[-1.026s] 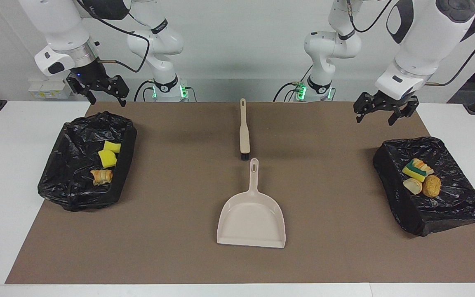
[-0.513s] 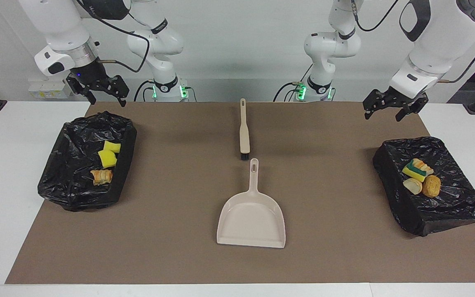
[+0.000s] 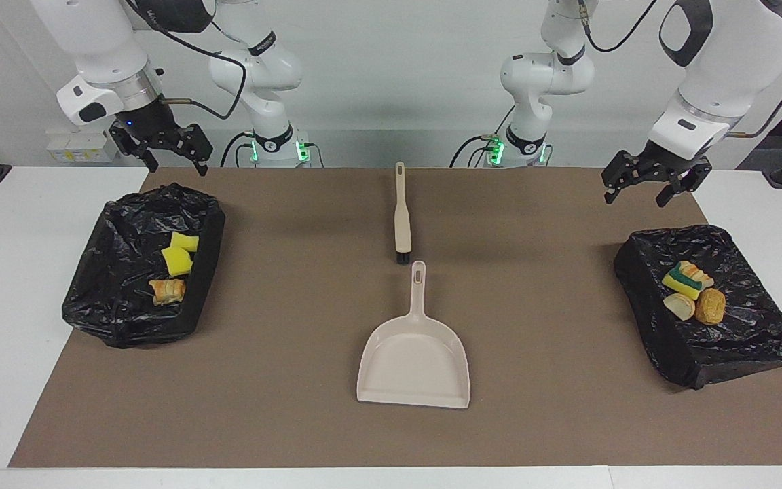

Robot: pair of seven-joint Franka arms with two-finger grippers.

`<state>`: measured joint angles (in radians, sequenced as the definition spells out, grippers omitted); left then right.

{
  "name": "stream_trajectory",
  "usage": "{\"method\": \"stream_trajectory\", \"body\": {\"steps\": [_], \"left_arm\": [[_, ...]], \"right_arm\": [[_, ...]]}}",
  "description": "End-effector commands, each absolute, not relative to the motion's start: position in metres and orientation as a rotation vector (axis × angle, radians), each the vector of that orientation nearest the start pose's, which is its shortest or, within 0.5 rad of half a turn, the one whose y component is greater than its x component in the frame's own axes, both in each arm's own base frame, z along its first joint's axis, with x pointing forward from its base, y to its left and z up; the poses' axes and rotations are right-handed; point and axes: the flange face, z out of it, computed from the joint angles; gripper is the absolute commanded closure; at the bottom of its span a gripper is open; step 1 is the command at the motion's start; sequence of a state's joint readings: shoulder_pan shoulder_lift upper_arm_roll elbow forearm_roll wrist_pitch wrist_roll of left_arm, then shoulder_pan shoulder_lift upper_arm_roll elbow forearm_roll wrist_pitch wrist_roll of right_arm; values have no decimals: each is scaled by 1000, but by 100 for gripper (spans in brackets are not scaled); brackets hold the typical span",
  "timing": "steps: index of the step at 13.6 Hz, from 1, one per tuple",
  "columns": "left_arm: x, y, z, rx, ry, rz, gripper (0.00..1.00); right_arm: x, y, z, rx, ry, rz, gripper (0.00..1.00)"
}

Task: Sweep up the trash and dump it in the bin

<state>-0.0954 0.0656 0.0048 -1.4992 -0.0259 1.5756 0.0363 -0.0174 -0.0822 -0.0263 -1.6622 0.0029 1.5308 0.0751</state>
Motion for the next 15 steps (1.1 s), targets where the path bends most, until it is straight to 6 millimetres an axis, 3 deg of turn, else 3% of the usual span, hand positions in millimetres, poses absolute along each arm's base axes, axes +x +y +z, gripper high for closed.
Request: {"method": "stream_trajectory", "body": {"steps": [1,15], "left_arm": [[571,-53,620,-3159,192,-2,0],[569,-47,618,-3137,183,39,0]], "right_arm": [[523,-25,625,-3125,160,87,0],[523,-24,625,-3125,155,87,0]]}}
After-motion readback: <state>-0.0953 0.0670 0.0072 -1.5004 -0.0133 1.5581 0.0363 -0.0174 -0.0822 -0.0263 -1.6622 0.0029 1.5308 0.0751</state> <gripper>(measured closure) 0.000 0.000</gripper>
